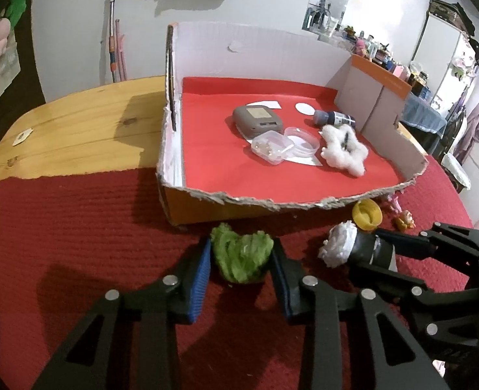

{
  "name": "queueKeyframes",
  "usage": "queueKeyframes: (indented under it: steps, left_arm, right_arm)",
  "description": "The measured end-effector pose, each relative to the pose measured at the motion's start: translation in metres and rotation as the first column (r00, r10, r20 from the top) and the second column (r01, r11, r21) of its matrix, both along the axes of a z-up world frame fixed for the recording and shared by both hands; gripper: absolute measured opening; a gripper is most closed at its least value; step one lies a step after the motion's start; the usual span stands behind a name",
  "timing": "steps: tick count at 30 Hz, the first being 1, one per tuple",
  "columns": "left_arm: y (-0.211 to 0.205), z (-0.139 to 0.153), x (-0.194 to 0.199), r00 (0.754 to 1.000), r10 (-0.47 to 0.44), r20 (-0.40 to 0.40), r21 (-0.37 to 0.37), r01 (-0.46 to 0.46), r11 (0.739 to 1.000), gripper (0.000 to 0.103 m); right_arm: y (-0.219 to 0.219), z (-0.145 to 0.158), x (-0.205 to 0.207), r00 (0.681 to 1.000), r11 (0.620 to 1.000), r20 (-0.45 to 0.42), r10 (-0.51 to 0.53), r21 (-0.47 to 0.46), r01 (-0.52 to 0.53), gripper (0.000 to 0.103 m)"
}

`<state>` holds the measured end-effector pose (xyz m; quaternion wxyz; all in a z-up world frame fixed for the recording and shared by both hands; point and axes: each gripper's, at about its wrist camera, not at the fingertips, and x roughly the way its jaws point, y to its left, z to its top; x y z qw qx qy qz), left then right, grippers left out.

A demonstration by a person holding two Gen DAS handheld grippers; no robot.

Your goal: Organize objects

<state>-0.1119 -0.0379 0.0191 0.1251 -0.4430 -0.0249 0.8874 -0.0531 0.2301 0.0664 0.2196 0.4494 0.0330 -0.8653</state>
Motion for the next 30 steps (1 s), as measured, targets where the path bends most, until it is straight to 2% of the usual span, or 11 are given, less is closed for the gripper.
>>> queueKeyframes:
  steps: [30]
  left_arm:
    - [0.034,0.015,0.052,0.997,-0.075,-0.035,-0.001,0.075,0.997,0.036]
  right_arm:
    - [0.028,0.013,0.054,0.999,0.999,-0.038,-0.039,-0.029,0.038,0.04]
